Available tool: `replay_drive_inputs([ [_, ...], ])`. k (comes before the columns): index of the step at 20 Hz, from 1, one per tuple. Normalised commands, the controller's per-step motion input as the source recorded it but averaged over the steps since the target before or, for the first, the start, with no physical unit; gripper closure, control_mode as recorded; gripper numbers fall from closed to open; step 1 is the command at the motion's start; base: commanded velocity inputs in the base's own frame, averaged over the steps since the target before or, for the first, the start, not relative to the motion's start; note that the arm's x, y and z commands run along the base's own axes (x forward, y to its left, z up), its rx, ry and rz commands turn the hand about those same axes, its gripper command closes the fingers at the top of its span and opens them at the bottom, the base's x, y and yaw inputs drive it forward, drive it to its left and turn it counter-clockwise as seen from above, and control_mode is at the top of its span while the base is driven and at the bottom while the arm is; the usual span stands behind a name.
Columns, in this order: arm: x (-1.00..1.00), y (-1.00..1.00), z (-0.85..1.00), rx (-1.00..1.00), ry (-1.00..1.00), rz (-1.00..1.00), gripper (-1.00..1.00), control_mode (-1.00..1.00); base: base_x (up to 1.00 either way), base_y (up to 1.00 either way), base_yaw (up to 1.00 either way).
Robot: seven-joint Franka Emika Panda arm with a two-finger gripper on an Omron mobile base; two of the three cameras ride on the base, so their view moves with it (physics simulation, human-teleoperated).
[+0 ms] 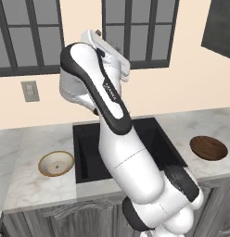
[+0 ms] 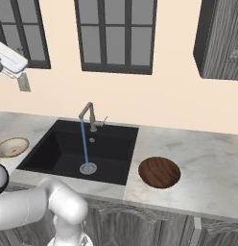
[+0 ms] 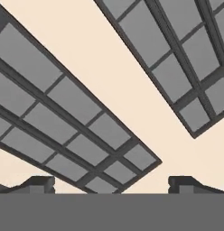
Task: Rinse each bowl for a few seconds and place them down in the sink or on the counter.
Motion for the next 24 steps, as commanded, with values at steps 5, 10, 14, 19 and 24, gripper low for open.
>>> replay_drive_inputs([
  [5,-0.5,0.1,0.0,0.47,-0.23,-0.19,-1.0,-1.0,0.0,0.0,0.0],
  [10,-0.55,-0.13,-0.08,0.31,-0.11,-0.19,-1.0,-1.0,0.0,0.0,0.0],
  [14,-0.48,-0.54,-0.05,0.42,0.04,-0.12,-1.0,-1.0,0.0,0.0,0.0],
  [19,-0.71,-0.26,-0.01,0.47,0.16,-0.11,-1.0,-1.0,0.0,0.0,0.0],
  [24,-0.71,-0.16,0.01,0.48,0.18,-0.12,-1.0,-1.0,0.0,0.0,0.0],
])
